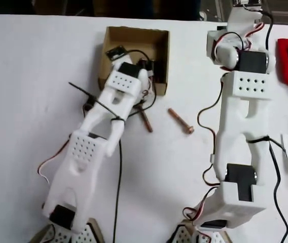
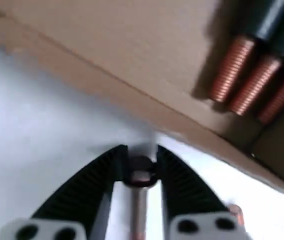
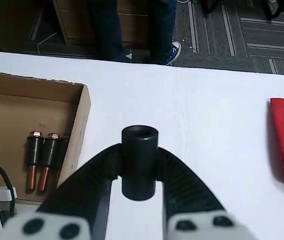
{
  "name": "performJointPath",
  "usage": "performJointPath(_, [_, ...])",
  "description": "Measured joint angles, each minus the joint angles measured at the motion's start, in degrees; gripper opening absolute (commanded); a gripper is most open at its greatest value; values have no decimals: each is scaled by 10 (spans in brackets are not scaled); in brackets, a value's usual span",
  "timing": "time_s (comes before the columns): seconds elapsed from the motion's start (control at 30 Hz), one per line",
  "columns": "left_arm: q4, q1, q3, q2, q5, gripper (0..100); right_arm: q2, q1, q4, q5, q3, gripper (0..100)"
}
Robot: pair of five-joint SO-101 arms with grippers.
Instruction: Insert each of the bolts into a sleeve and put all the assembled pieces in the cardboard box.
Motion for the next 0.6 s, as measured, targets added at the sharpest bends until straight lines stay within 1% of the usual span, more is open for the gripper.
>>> performJointPath(0.17, [-1, 6, -25, 19, -18, 25, 0, 0, 0, 0, 0, 21])
performJointPath(0.6, [11, 10, -34, 24, -19, 28, 0, 0, 0, 0, 0, 21])
